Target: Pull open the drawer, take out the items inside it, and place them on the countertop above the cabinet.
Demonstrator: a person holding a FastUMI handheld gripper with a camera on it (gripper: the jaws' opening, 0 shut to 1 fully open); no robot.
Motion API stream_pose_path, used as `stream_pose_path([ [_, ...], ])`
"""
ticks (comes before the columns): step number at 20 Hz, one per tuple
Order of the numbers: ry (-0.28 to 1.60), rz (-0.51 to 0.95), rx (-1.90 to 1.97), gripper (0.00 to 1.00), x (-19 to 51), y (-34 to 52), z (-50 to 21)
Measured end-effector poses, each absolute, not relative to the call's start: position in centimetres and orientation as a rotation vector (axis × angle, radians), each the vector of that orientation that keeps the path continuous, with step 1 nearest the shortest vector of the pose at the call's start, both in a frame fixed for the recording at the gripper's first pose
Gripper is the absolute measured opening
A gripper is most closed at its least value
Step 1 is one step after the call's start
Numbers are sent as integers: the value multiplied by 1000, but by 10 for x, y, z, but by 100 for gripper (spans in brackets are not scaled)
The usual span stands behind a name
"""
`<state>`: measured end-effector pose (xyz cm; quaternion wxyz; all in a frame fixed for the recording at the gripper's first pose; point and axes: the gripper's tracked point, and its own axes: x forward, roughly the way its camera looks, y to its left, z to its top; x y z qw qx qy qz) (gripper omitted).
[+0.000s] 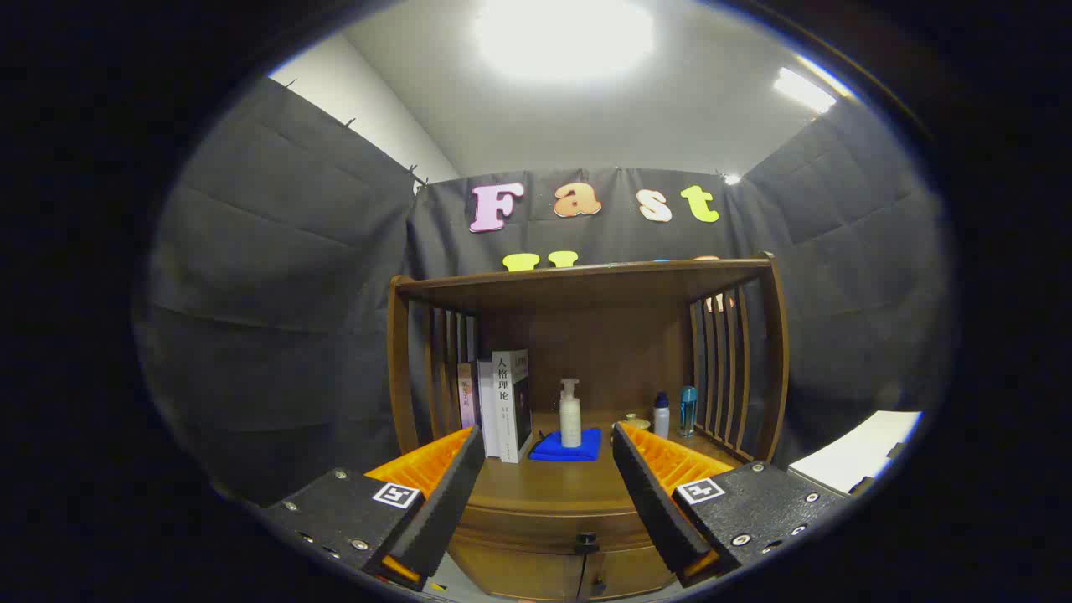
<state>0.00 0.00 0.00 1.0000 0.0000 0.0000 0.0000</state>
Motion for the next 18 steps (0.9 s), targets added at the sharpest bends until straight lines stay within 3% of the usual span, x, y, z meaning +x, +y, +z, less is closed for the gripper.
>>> stream_pose_path([
  [18,24,-52,-14,95,13,-26,2],
])
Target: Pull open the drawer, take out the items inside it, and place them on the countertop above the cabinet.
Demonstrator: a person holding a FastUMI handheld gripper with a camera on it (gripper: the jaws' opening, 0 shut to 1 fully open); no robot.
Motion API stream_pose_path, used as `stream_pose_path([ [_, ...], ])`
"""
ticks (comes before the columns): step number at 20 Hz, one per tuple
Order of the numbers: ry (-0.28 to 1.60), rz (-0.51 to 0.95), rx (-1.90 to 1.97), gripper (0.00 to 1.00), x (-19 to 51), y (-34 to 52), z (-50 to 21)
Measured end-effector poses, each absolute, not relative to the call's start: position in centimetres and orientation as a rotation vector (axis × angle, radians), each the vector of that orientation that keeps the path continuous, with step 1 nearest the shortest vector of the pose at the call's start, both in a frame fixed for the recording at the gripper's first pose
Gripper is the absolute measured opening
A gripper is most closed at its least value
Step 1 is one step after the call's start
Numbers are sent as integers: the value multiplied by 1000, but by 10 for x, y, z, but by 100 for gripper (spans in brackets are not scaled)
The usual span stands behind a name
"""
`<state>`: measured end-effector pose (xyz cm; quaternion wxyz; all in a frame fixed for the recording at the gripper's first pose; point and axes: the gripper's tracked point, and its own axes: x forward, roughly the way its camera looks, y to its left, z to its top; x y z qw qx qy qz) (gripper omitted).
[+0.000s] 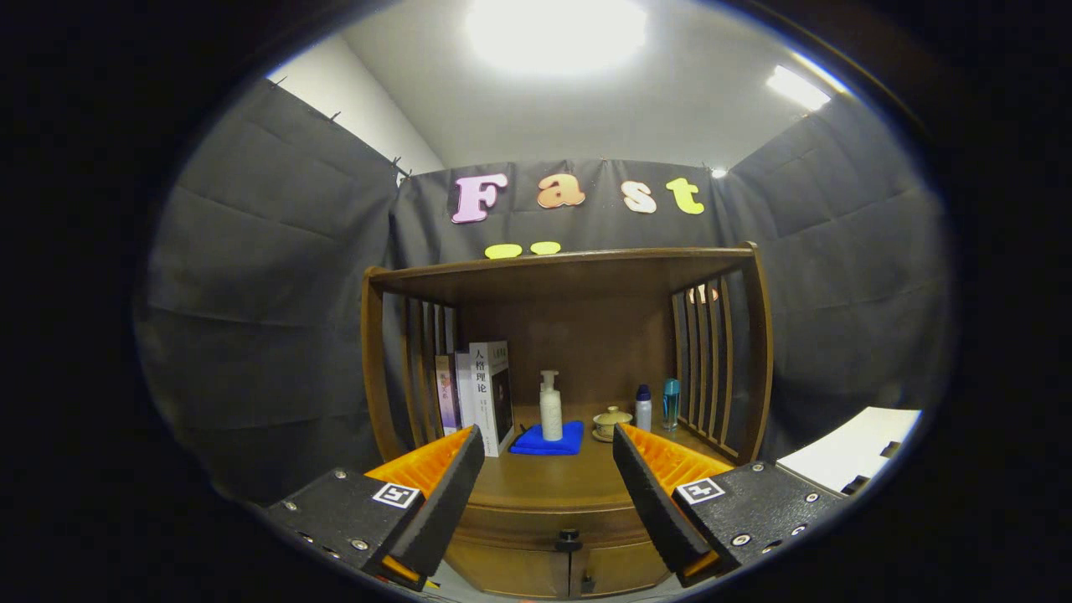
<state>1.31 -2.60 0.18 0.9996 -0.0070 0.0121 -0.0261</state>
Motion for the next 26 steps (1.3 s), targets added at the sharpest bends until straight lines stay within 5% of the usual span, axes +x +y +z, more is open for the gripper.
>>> stream_pose_path([
  [9,-2,-104,-24,96,36,-59,-3],
  [26,239,-53,-133,95,61,-16,-177],
])
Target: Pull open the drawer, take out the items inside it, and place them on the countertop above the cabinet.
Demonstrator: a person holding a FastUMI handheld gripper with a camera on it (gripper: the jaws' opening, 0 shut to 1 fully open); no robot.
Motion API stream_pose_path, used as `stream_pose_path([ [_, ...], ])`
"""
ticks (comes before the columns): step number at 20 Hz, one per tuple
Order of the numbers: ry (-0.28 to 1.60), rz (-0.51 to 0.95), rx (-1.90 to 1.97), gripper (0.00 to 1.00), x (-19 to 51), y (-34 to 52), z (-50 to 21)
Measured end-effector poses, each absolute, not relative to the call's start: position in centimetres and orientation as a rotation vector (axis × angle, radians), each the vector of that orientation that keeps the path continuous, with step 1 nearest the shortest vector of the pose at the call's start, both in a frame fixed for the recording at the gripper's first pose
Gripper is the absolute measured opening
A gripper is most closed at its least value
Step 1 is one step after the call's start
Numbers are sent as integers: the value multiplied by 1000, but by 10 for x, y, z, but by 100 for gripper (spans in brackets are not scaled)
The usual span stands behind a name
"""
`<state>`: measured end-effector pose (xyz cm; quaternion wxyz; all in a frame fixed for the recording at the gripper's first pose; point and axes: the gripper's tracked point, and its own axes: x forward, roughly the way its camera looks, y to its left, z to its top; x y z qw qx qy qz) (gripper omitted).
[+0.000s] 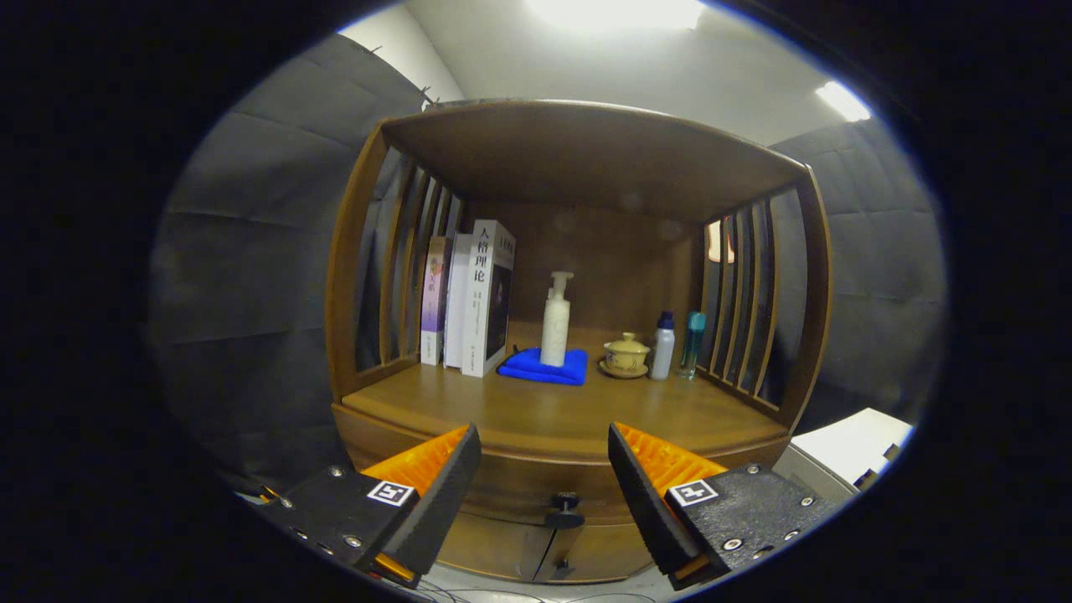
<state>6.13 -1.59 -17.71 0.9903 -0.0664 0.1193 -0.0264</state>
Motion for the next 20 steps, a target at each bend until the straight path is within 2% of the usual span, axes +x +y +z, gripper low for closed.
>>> stream_pose_path([
  [8,332,-94,-125,95,65,-41,-255],
  [14,356,-104,-167,91,80,-56,-292],
  [16,363,-103,-167,83,82,-58,-297],
  [20,340,-95,-77,58,83,-56,-299],
])
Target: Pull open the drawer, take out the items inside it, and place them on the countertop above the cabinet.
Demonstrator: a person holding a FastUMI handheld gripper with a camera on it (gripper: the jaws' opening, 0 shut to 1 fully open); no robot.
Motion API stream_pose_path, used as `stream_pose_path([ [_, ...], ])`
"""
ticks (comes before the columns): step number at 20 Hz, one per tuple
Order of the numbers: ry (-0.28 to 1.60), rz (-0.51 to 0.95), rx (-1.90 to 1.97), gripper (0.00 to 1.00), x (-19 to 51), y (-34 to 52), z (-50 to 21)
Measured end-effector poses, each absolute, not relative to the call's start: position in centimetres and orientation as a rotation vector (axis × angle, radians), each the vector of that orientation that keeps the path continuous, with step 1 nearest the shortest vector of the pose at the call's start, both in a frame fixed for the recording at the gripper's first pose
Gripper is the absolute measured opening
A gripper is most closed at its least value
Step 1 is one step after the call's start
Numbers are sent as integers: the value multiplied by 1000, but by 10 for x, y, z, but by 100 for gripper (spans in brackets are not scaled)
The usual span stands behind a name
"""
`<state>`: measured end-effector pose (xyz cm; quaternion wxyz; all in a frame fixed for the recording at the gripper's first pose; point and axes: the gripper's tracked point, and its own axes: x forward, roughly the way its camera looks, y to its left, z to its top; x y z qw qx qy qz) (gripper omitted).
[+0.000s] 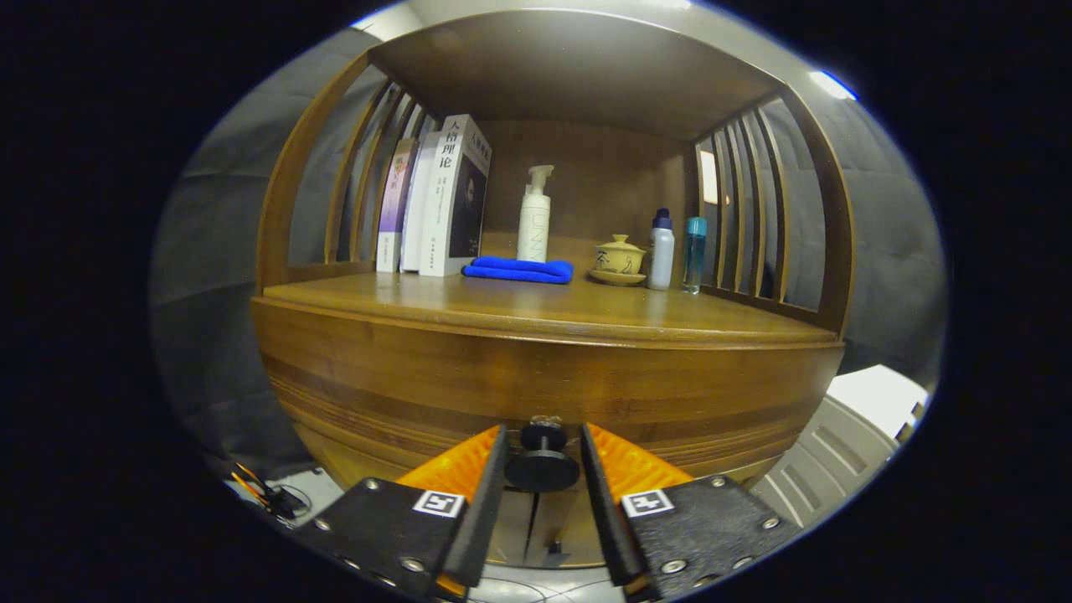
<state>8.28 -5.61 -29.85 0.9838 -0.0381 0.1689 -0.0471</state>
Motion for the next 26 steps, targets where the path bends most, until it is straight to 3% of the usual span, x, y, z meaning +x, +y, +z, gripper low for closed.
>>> stream_pose_path([
  [2,326,-97,-76,47,84,-55,-298],
  [7,336,-65,-91,30,78,-56,-300],
  [26,403,-99,-33,29,-67,-40,-284],
])
